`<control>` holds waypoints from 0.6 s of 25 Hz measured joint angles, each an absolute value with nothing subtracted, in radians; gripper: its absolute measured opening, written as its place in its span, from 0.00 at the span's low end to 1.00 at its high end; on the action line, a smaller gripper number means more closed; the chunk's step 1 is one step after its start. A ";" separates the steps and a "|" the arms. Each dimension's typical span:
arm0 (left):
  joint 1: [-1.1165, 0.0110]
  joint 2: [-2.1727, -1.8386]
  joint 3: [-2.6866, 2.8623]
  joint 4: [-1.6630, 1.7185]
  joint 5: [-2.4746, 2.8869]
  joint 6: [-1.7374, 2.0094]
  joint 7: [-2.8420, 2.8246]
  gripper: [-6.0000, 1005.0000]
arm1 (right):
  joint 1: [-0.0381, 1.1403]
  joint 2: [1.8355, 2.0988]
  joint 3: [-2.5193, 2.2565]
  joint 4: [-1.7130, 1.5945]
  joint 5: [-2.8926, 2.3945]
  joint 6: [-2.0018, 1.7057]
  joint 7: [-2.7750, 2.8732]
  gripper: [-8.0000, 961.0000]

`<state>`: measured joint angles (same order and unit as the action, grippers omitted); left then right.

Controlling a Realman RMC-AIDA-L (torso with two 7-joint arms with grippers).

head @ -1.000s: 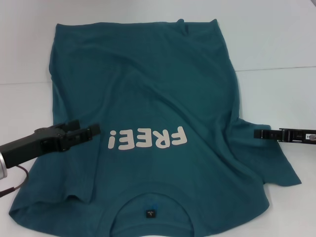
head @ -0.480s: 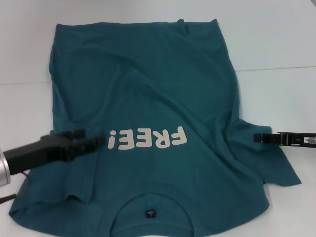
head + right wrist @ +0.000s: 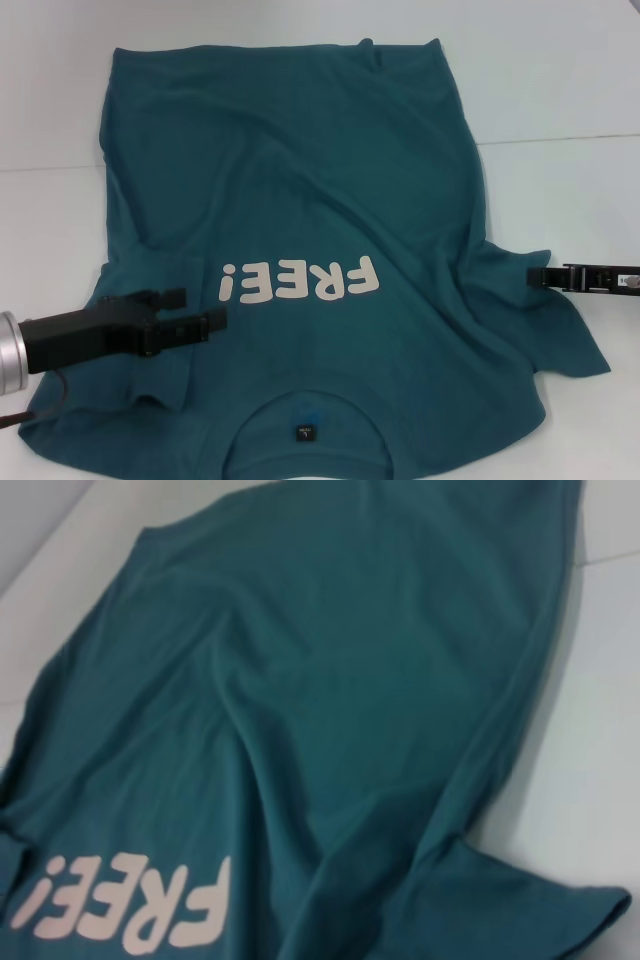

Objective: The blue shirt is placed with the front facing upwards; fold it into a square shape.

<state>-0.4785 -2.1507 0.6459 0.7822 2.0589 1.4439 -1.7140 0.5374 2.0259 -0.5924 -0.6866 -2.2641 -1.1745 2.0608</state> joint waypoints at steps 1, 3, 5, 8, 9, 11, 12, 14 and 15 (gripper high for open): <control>-0.478 -2.151 0.646 0.782 2.059 1.444 -1.714 0.88 | 0.534 2.026 -0.589 -0.694 -2.258 -1.184 2.059 0.33; -0.477 -2.151 0.645 0.781 2.059 1.445 -1.713 0.88 | 0.524 2.026 -0.585 -0.708 -2.237 -1.207 2.049 0.26; -0.474 -2.152 0.643 0.781 2.059 1.445 -1.713 0.88 | 0.515 2.022 -0.583 -0.713 -2.203 -1.233 2.034 0.18; -0.472 -2.153 0.640 0.781 2.056 1.445 -1.715 0.88 | 0.499 2.010 -0.582 -0.715 -2.154 -1.255 2.023 0.05; -0.472 -2.154 0.640 0.780 2.054 1.445 -1.717 0.88 | 0.495 2.005 -0.579 -0.715 -2.148 -1.255 2.023 0.01; -0.471 -2.154 0.639 0.780 2.053 1.445 -1.719 0.88 | 0.488 1.998 -0.573 -0.716 -2.146 -1.255 2.023 0.01; -0.471 -2.155 0.639 0.780 2.053 1.445 -1.719 0.88 | 0.483 1.995 -0.570 -0.716 -2.146 -1.251 2.023 0.01; -0.470 -2.157 0.638 0.779 2.052 1.445 -1.721 0.88 | 0.473 1.989 -0.567 -0.716 -2.147 -1.244 2.024 0.01; -0.470 -2.157 0.638 0.778 2.051 1.446 -1.721 0.88 | 0.468 1.986 -0.565 -0.716 -2.147 -1.239 2.024 0.01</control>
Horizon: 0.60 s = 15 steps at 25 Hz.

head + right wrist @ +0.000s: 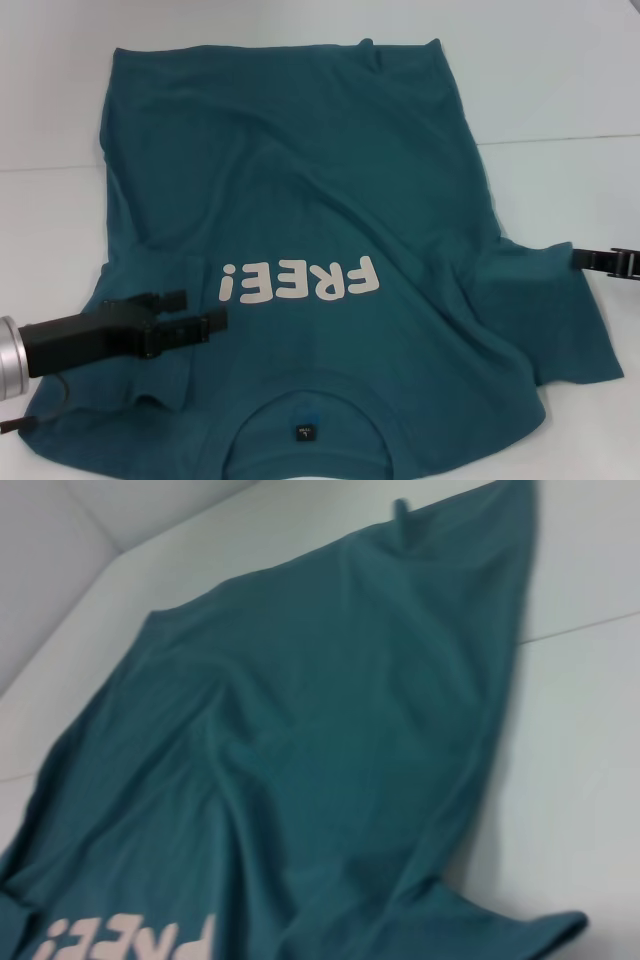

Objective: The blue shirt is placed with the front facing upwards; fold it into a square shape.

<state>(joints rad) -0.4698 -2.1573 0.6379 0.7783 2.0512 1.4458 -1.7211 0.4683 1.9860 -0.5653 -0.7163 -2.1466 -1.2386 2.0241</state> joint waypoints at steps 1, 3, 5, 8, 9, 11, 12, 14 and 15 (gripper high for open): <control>-0.470 -2.158 0.638 0.778 2.051 1.447 -1.721 0.88 | 0.463 1.983 -0.561 -0.716 -2.148 -1.233 2.025 0.01; -0.469 -2.158 0.638 0.777 2.050 1.447 -1.721 0.88 | 0.456 1.978 -0.553 -0.716 -2.150 -1.226 2.027 0.01; -0.469 -2.158 0.638 0.777 2.049 1.449 -1.722 0.88 | 0.449 1.973 -0.544 -0.716 -2.152 -1.220 2.028 0.01; -0.471 -2.159 0.638 0.775 2.047 1.452 -1.722 0.88 | 0.444 1.968 -0.540 -0.716 -2.152 -1.210 2.028 0.01; -0.472 -2.160 0.638 0.775 2.047 1.453 -1.722 0.88 | 0.443 1.967 -0.540 -0.716 -2.152 -1.206 2.028 0.01; -0.473 -2.160 0.638 0.775 2.046 1.455 -1.725 0.88 | 0.445 1.965 -0.542 -0.716 -2.153 -1.197 2.025 0.01; -0.474 -2.160 0.639 0.775 2.046 1.455 -1.727 0.88 | 0.448 1.964 -0.545 -0.716 -2.154 -1.189 2.023 0.02; -0.476 -2.160 0.641 0.775 2.046 1.455 -1.731 0.88 | 0.456 1.961 -0.552 -0.716 -2.164 -1.171 2.021 0.02; -0.476 -2.160 0.641 0.775 2.046 1.455 -1.733 0.88 | 0.460 1.960 -0.553 -0.716 -2.168 -1.165 2.020 0.02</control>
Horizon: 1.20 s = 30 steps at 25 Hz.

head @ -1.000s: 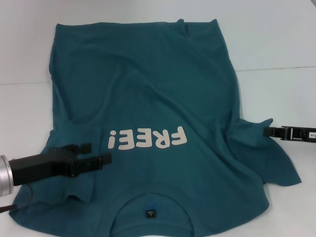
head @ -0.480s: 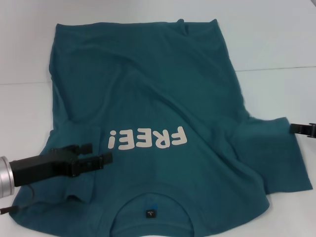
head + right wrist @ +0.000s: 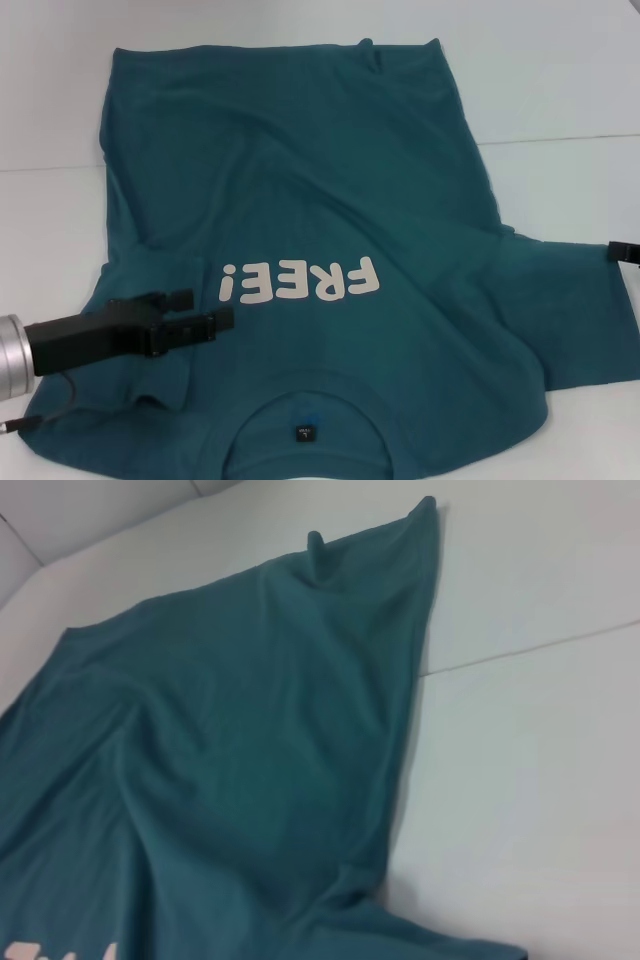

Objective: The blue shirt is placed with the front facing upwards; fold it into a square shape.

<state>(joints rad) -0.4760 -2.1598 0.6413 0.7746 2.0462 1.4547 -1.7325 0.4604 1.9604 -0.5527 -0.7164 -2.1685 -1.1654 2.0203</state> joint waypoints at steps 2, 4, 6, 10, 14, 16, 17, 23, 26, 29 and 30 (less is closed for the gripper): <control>-0.477 -2.160 0.642 0.775 2.046 1.455 -1.735 0.88 | 0.468 1.959 -0.553 -0.717 -2.179 -1.158 2.019 0.02; -0.477 -2.160 0.641 0.775 2.046 1.455 -1.740 0.88 | 0.471 1.959 -0.553 -0.726 -2.181 -1.147 2.010 0.02; -0.478 -2.160 0.641 0.775 2.046 1.455 -1.745 0.88 | 0.471 1.959 -0.553 -0.727 -2.181 -1.142 2.007 0.02; -0.478 -2.161 0.642 0.774 2.046 1.455 -1.749 0.88 | 0.473 1.958 -0.553 -0.727 -2.181 -1.117 2.004 0.02; -0.479 -2.161 0.639 0.773 2.046 1.454 -1.749 0.88 | 0.479 1.957 -0.554 -0.727 -2.181 -1.099 1.981 0.03; -0.479 -2.161 0.638 0.773 2.045 1.454 -1.750 0.88 | 0.484 1.958 -0.555 -0.727 -2.181 -1.098 1.966 0.03; -0.479 -2.161 0.638 0.772 2.043 1.454 -1.750 0.88 | 0.487 1.961 -0.555 -0.727 -2.181 -1.098 1.955 0.03; -0.481 -2.161 0.638 0.762 2.037 1.454 -1.750 0.88 | 0.500 1.966 -0.555 -0.727 -2.181 -1.069 1.928 0.03; -0.482 -2.161 0.638 0.759 2.036 1.453 -1.750 0.88 | 0.503 1.966 -0.555 -0.727 -2.181 -1.050 1.927 0.03; -0.483 -2.161 0.638 0.759 2.031 1.453 -1.750 0.88 | 0.503 1.962 -0.554 -0.727 -2.181 -1.046 1.927 0.04; -0.483 -2.161 0.639 0.757 2.027 1.452 -1.750 0.88 | 0.504 1.961 -0.554 -0.727 -2.181 -1.043 1.927 0.04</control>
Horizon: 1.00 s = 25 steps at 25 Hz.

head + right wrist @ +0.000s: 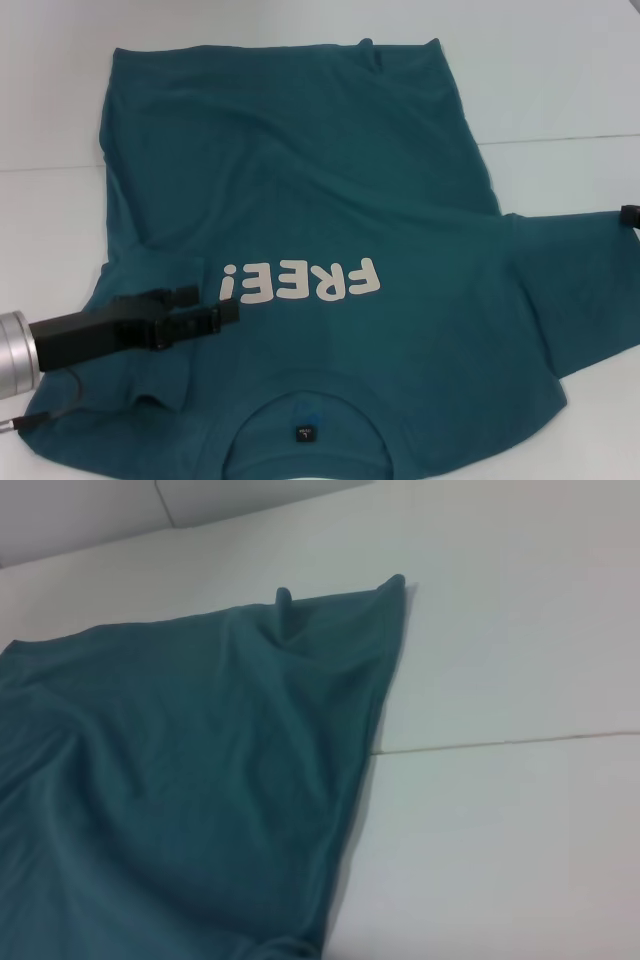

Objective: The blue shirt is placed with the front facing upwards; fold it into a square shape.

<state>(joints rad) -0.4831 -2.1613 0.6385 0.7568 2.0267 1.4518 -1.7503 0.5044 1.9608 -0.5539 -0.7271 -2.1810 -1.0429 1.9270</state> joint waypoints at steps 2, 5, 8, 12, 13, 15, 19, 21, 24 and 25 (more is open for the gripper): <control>-0.483 -2.161 0.639 0.752 2.021 1.450 -1.750 0.88 | 0.508 1.958 -0.554 -0.727 -2.181 -1.037 1.927 0.04; -0.483 -2.161 0.639 0.749 2.020 1.449 -1.750 0.88 | 0.517 1.958 -0.555 -0.727 -2.181 -1.028 1.912 0.04; -0.483 -2.161 0.640 0.748 2.020 1.449 -1.750 0.88 | 0.529 1.958 -0.555 -0.727 -2.182 -1.023 1.905 0.04; -0.483 -2.161 0.639 0.748 2.020 1.452 -1.750 0.88 | 0.538 1.957 -0.555 -0.727 -2.182 -1.020 1.903 0.04; -0.483 -2.161 0.639 0.748 2.020 1.453 -1.751 0.88 | 0.539 1.957 -0.555 -0.727 -2.182 -1.020 1.903 0.04; -0.483 -2.161 0.639 0.748 2.020 1.454 -1.751 0.88 | 0.542 1.958 -0.556 -0.727 -2.183 -1.022 1.902 0.05; -0.483 -2.161 0.641 0.748 2.013 1.454 -1.752 0.88 | 0.546 1.963 -0.557 -0.730 -2.183 -1.032 1.901 0.05; -0.483 -2.161 0.642 0.748 2.011 1.454 -1.752 0.88 | 0.548 1.967 -0.557 -0.742 -2.183 -1.043 1.900 0.05; -0.483 -2.161 0.643 0.747 2.011 1.454 -1.752 0.88 | 0.551 1.977 -0.557 -0.770 -2.183 -1.065 1.900 0.05; -0.483 -2.161 0.643 0.747 2.011 1.454 -1.752 0.88 | 0.552 1.981 -0.557 -0.781 -2.183 -1.072 1.900 0.05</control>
